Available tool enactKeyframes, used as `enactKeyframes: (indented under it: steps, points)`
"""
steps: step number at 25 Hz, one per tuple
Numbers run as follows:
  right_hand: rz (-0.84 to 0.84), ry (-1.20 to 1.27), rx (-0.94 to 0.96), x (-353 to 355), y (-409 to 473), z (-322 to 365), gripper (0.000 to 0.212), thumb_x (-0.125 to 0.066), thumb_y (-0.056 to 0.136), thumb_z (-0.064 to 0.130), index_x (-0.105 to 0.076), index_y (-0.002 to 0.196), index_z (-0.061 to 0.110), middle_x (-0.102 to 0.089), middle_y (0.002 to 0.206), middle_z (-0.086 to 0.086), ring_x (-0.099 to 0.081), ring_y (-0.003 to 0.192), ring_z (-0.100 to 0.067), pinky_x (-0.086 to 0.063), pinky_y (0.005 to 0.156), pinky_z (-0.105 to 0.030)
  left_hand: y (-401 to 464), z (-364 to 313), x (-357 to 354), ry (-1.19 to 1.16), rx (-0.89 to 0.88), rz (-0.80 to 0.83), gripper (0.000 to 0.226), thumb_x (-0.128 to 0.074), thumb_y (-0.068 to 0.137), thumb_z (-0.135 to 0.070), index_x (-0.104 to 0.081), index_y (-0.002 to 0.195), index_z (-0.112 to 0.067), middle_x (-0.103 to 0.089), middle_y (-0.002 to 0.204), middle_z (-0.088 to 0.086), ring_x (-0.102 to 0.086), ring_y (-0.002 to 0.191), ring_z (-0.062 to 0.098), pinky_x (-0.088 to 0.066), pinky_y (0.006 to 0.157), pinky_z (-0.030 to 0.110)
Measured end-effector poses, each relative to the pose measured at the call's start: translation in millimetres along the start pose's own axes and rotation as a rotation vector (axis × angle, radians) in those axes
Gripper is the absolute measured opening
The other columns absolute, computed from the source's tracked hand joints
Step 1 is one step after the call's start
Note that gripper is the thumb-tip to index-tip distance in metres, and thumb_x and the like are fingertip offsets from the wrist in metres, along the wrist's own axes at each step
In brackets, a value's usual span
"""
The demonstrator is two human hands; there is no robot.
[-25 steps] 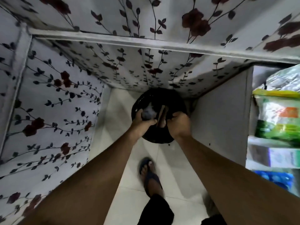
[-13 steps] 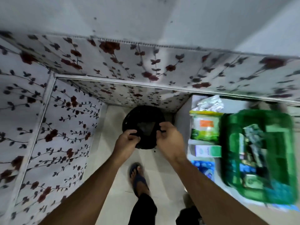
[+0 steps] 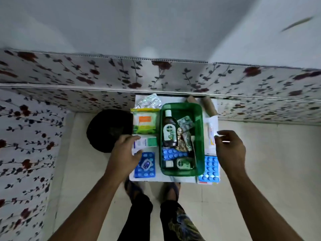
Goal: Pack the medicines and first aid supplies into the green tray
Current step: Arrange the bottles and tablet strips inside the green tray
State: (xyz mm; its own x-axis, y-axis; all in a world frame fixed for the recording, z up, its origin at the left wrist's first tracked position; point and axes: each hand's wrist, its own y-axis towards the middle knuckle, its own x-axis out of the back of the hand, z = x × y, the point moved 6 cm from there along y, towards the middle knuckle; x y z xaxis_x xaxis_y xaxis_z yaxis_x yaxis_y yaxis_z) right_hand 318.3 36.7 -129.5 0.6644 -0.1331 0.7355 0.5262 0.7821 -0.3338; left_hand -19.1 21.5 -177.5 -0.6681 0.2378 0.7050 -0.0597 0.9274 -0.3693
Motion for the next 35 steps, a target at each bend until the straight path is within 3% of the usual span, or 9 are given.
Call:
enactKeyframes:
  steps: [4,9,13,18,21,24,28,31,35]
  points:
    - [0.115,-0.134,-0.069,-33.3,44.1,-46.8,0.037,-0.071,0.083,0.035,-0.061,0.115,0.020,-0.070,0.109,-0.008,-0.065,0.101,-0.030,-0.048,0.081,-0.036,15.5,4.2,-17.5,0.179,-0.036,-0.055,0.051,-0.078,0.074,-0.016,-0.063,0.123,-0.013,-0.056,0.116,0.012,-0.059,0.104,0.030,-0.049,0.089,0.036]
    - [0.141,-0.080,-0.134,-51.3,63.4,-59.2,0.025,-0.072,0.082,0.029,-0.064,0.104,0.022,-0.075,0.103,-0.007,-0.067,0.095,-0.030,-0.050,0.081,-0.036,21.7,-3.9,-20.7,0.284,-0.148,-0.024,0.048,-0.082,0.067,-0.019,-0.069,0.113,-0.016,-0.062,0.103,0.008,-0.061,0.094,0.029,-0.053,0.079,0.042]
    - [0.162,-0.071,-0.113,-49.4,67.8,-59.7,0.028,-0.075,0.081,0.028,-0.070,0.105,0.013,-0.075,0.099,-0.008,-0.068,0.092,-0.028,-0.046,0.077,-0.030,0.1,-8.9,4.3,0.250,-0.006,-0.060,0.033,-0.078,0.069,-0.039,-0.067,0.095,-0.025,-0.065,0.091,-0.007,-0.064,0.077,0.015,-0.046,0.059,0.027]
    - [0.151,0.067,-0.180,-35.4,59.5,-54.7,0.017,-0.073,0.083,0.026,-0.069,0.093,0.013,-0.071,0.084,-0.004,-0.067,0.085,-0.027,-0.052,0.081,-0.038,-27.0,-81.6,46.9,-0.096,0.075,-0.267,0.031,-0.082,0.069,-0.036,-0.059,0.079,-0.017,-0.064,0.069,-0.015,-0.063,0.060,-0.003,-0.044,0.047,0.010]
    - [0.068,0.298,-0.252,-17.4,53.8,-55.9,0.016,-0.074,0.082,0.019,-0.071,0.096,0.010,-0.073,0.083,-0.004,-0.065,0.070,-0.017,-0.056,0.076,-0.037,-3.7,-145.0,5.0,-0.046,0.033,-0.115,0.036,-0.078,0.071,-0.041,-0.052,0.077,-0.017,-0.058,0.065,-0.014,-0.057,0.055,-0.004,-0.040,0.041,0.011]
    - [0.052,0.448,-0.257,-3.0,51.5,-52.5,0.014,-0.074,0.084,0.011,-0.070,0.097,0.010,-0.072,0.085,-0.008,-0.063,0.060,-0.006,-0.049,0.060,-0.022,31.2,-163.0,-50.8,0.046,0.076,-0.046,0.038,-0.074,0.072,-0.047,-0.055,0.083,-0.017,-0.067,0.082,-0.003,-0.066,0.068,0.016,-0.038,0.045,0.021]
    - [0.096,0.475,-0.212,5.0,52.8,-47.3,0.012,-0.074,0.084,0.012,-0.068,0.088,0.021,-0.070,0.080,-0.002,-0.060,0.053,0.004,-0.044,0.047,-0.010,52.2,-158.5,-89.6,0.080,0.108,-0.044,0.042,-0.066,0.080,-0.052,-0.060,0.094,-0.012,-0.067,0.085,0.005,-0.066,0.071,0.024,-0.044,0.049,0.028]
    - [0.103,0.477,-0.221,9.7,53.2,-49.9,0.016,-0.075,0.084,0.014,-0.066,0.084,0.027,-0.072,0.086,-0.003,-0.065,0.069,-0.009,-0.049,0.056,-0.019,52.9,-156.9,-102.6,-0.013,0.073,0.004,0.021,-0.061,0.087,-0.031,-0.064,0.102,-0.018,-0.073,0.089,0.001,-0.070,0.077,0.022,-0.056,0.065,0.033]
    - [0.137,0.411,-0.171,9.0,43.6,-33.7,0.014,-0.075,0.084,0.016,-0.069,0.093,0.024,-0.074,0.086,-0.001,-0.068,0.070,-0.012,-0.052,0.063,-0.027,56.6,-159.6,-103.5,-0.054,0.024,0.073,0.024,-0.066,0.085,-0.018,-0.068,0.109,-0.018,-0.075,0.091,-0.004,-0.070,0.080,0.016,-0.056,0.073,0.030]
